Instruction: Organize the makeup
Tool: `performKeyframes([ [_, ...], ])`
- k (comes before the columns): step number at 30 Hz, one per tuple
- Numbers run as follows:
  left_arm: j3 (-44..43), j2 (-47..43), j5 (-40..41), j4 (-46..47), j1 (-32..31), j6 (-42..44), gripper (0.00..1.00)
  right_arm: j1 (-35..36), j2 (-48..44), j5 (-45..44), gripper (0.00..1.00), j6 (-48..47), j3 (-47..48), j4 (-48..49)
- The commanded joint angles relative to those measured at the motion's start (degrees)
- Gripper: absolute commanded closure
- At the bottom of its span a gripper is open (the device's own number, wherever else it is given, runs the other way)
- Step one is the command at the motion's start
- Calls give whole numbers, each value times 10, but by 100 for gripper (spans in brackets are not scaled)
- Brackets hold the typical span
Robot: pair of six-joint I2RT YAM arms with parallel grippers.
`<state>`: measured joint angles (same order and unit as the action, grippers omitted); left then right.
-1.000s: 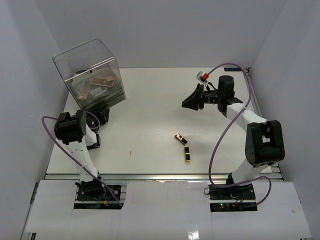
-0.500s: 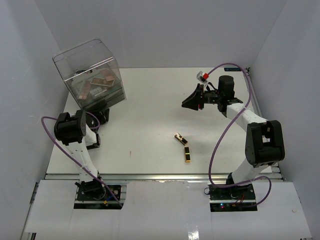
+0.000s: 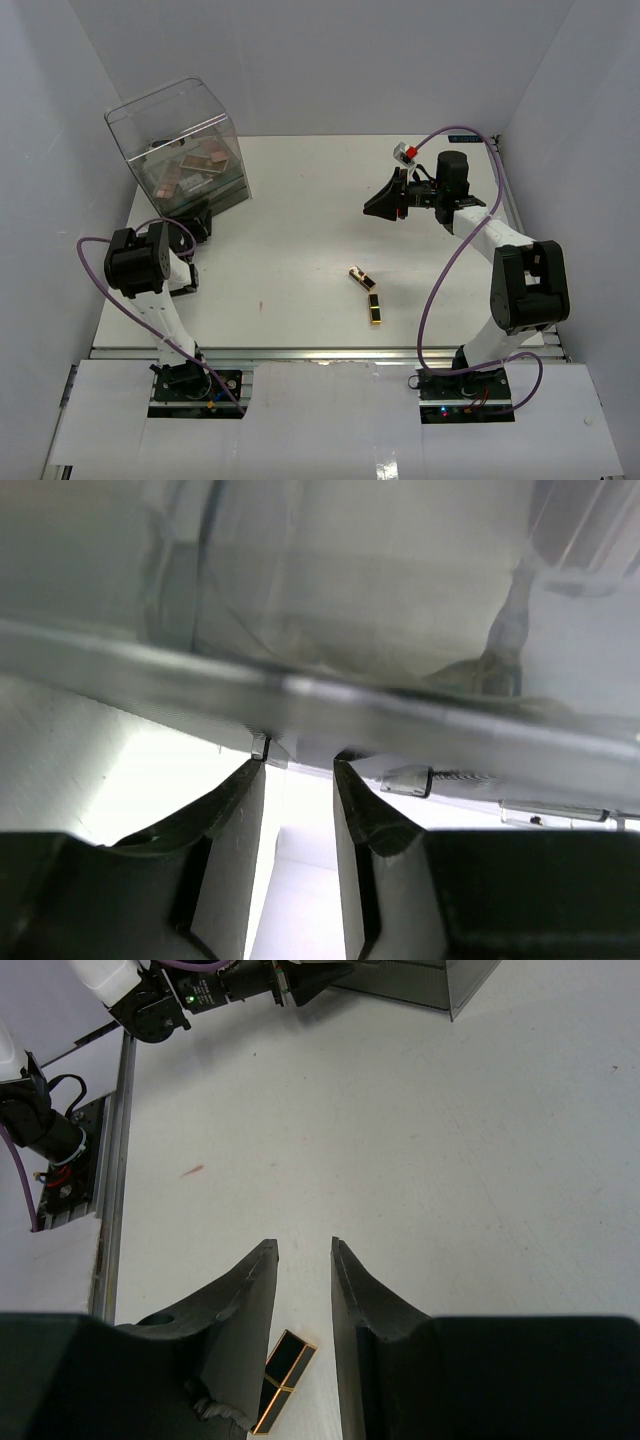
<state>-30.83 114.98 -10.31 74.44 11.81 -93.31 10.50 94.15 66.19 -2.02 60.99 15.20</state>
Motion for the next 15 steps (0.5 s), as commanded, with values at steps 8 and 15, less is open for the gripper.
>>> performKeyframes([
  [8,-19,-48,44,74,4,34,68,-3,5,9,66,0,3,19],
  [15,-13,-21,38,101,4,28,82,-4,3,10,66,0,3,18],
])
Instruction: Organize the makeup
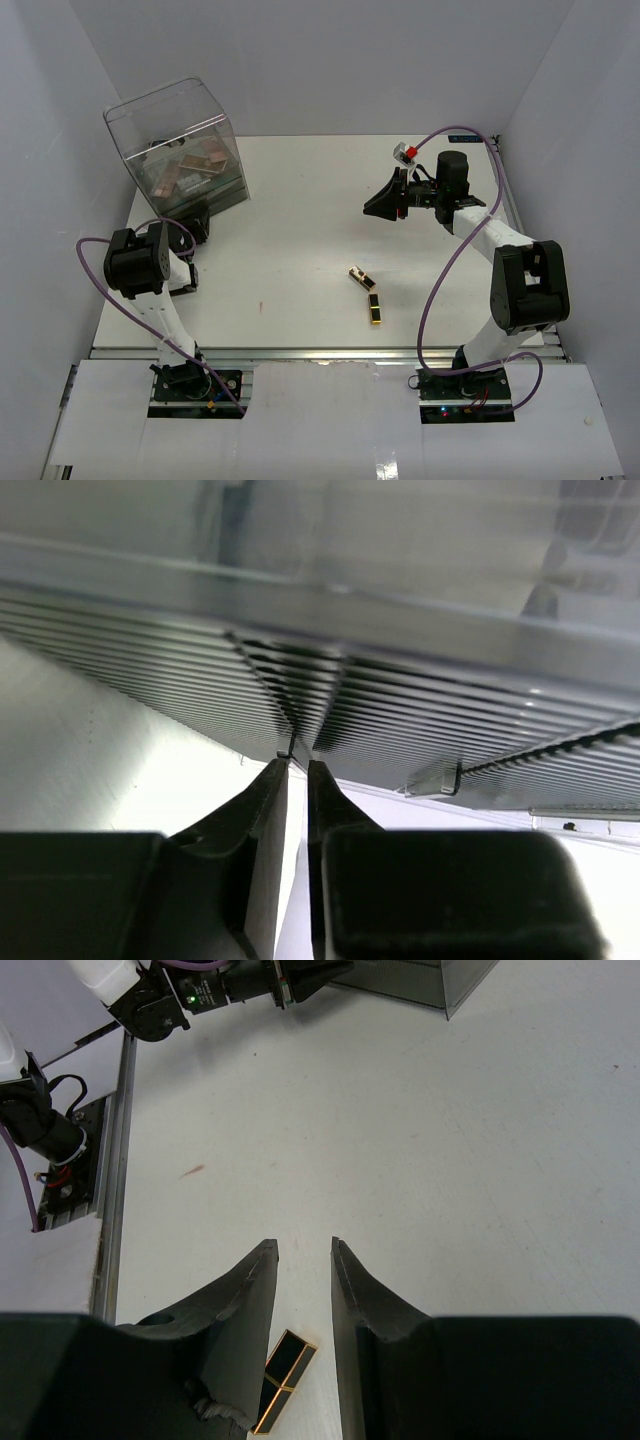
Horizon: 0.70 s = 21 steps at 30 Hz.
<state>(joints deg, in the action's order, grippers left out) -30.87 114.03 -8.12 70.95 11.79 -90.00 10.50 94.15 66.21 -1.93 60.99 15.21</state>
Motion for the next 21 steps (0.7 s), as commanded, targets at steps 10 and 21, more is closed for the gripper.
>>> performKeyframes([
  [10,20,2,-8,182,4,-8,93,-4,3,10,66,0,3,19],
  [21,108,-18,-24,256,-31,-11,95,-4,1,9,66,-1,1,20],
])
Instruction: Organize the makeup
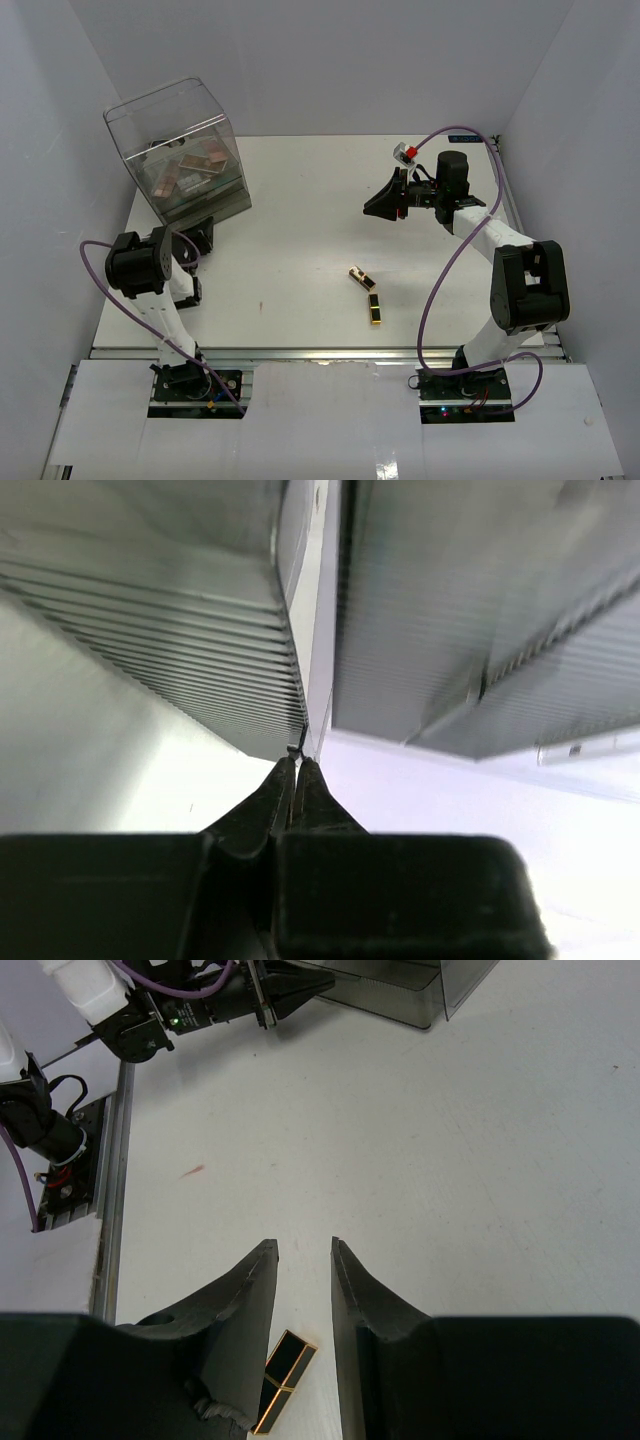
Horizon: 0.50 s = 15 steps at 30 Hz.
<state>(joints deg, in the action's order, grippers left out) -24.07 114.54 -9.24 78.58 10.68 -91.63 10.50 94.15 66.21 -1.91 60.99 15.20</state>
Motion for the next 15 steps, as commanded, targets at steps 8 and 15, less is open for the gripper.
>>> performKeyframes([
  [8,131,-42,-10,236,-52,-4,94,-4,1,8,66,-1,0,19],
  [15,153,-45,-2,255,-54,-7,81,-4,0,5,66,-1,0,17],
])
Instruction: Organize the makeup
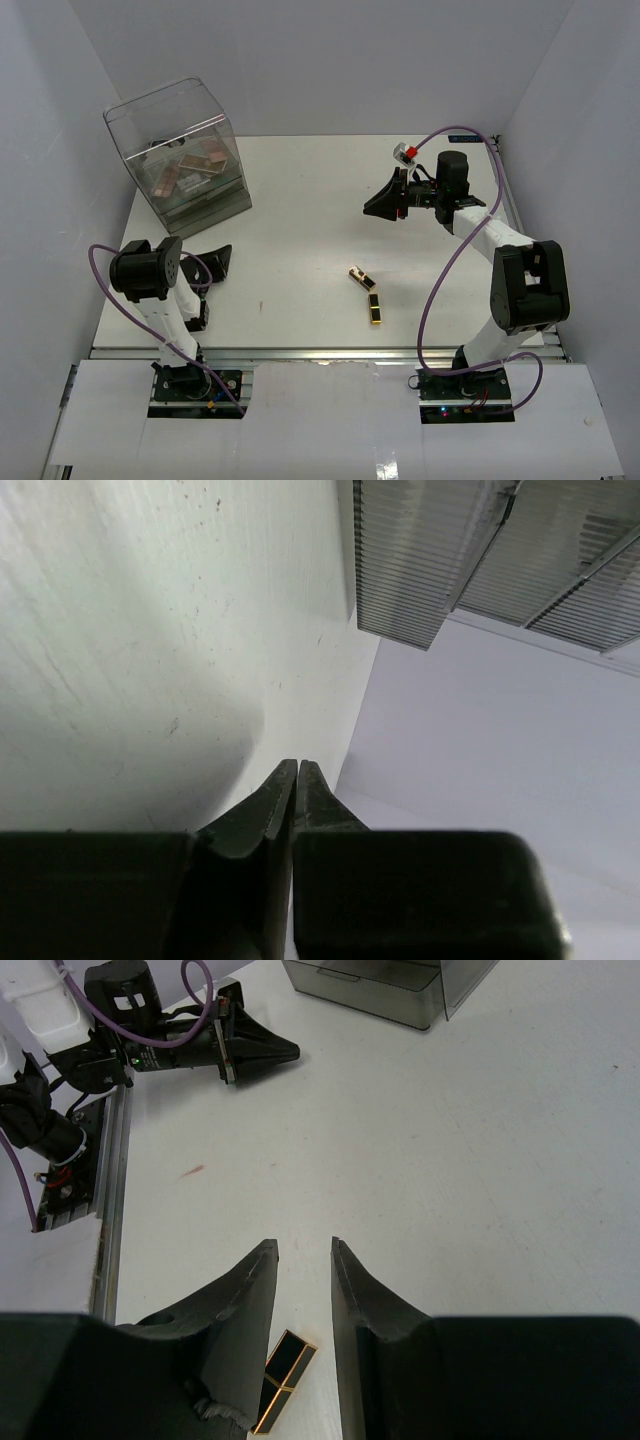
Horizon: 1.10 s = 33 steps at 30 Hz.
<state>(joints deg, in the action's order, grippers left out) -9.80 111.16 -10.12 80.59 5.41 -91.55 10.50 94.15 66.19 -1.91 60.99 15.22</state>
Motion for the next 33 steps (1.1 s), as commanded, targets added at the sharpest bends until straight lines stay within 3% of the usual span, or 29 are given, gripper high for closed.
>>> performKeyframes([
  [1,8,-15,10,232,0,-5,76,-4,-1,5,66,-1,0,16],
  [5,-18,-26,17,210,7,5,61,-4,-3,3,65,-3,-1,14],
  [11,-62,-28,16,180,30,14,52,-6,-1,4,65,-5,1,13],
  [20,-137,-32,-1,103,50,28,48,-7,4,4,65,-6,1,12],
  [33,-169,-32,16,10,50,25,49,-7,9,3,65,-7,3,10],
])
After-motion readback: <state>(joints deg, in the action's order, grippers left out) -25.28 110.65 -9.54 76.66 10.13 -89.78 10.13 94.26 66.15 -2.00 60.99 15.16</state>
